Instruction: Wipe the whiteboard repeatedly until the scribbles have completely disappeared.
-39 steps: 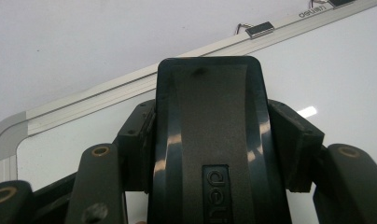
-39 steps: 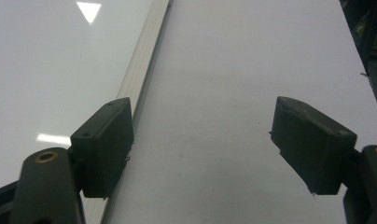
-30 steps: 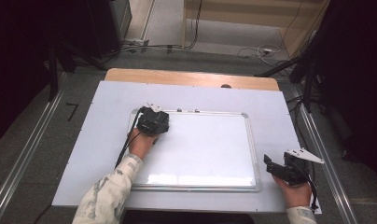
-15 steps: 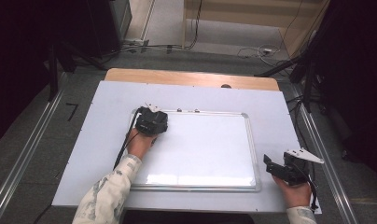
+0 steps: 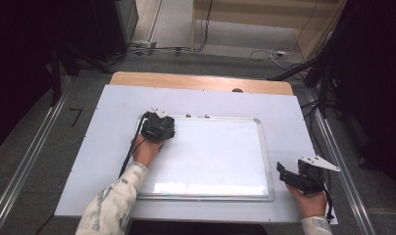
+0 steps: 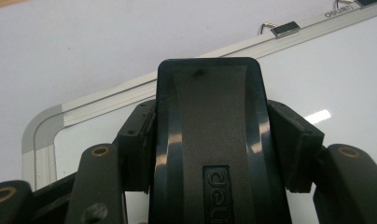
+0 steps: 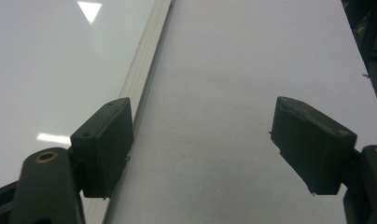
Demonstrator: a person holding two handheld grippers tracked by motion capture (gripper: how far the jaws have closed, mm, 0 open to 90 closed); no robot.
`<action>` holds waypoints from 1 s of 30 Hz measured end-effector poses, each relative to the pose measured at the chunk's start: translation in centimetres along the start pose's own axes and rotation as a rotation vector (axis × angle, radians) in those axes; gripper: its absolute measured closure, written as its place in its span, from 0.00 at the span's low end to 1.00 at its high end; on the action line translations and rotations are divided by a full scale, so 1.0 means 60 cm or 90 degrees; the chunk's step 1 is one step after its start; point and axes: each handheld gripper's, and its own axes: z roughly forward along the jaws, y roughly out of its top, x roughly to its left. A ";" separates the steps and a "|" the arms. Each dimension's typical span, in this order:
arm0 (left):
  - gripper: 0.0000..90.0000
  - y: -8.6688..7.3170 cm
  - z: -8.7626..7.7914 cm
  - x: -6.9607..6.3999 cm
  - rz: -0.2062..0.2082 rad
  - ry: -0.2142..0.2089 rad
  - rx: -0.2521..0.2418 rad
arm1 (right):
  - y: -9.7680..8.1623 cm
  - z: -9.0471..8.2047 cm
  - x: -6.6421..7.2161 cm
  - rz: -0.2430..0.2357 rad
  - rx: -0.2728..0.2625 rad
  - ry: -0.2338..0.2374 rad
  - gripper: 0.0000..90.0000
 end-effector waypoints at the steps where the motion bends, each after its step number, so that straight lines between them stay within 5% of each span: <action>1: 0.45 0.001 -0.003 0.000 -0.003 0.000 -0.008 | 0.000 0.000 0.000 0.000 0.000 0.000 0.22; 14: 0.45 0.013 -0.034 0.005 -0.032 -0.018 -0.034 | 0.000 0.002 0.002 -0.003 0.002 0.000 0.22; 30: 0.45 0.015 -0.067 -0.004 -0.033 -0.029 -0.048 | 0.000 0.004 0.004 -0.006 0.004 0.003 0.22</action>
